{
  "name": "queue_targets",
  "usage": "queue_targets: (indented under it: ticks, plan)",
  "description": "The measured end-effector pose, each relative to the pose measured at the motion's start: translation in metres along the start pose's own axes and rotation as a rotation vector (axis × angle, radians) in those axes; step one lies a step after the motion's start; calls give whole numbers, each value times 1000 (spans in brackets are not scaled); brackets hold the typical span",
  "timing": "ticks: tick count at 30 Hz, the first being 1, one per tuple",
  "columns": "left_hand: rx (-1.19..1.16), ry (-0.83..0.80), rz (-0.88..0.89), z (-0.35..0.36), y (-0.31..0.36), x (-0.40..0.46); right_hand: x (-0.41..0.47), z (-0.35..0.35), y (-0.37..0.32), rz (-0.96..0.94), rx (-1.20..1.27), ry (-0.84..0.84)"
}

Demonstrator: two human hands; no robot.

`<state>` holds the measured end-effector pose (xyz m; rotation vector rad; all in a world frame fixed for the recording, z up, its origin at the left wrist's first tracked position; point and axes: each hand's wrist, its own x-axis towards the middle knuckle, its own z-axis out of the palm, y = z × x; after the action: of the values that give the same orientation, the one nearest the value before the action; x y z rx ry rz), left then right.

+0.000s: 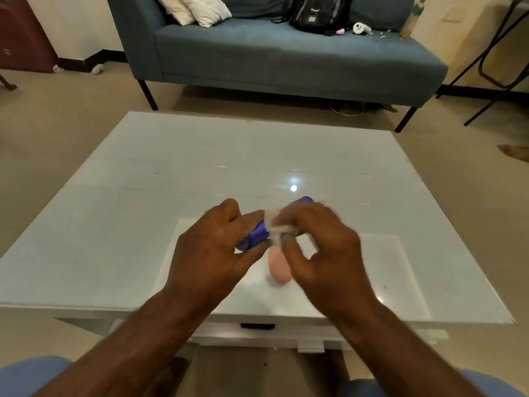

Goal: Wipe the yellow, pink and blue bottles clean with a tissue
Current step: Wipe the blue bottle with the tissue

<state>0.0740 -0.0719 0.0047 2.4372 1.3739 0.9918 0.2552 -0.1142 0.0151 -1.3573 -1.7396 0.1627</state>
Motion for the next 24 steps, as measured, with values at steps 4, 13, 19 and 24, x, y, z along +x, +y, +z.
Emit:
queue_targets:
  ticks: [4, 13, 19, 24]
  plan:
    - [1, 29, 5, -1, -4, 0, 0, 3, -3, -110, 6, -60]
    - [57, -1, 18, 0, 0, 0, -6, 4, -10, -87, 22, -69]
    - [35, 18, 7, -1, -3, -1, 17, -14, 21, 301, 92, 104]
    - [80, 39, 81, 1, -1, 0, 22, -20, 22, 794, 817, 230]
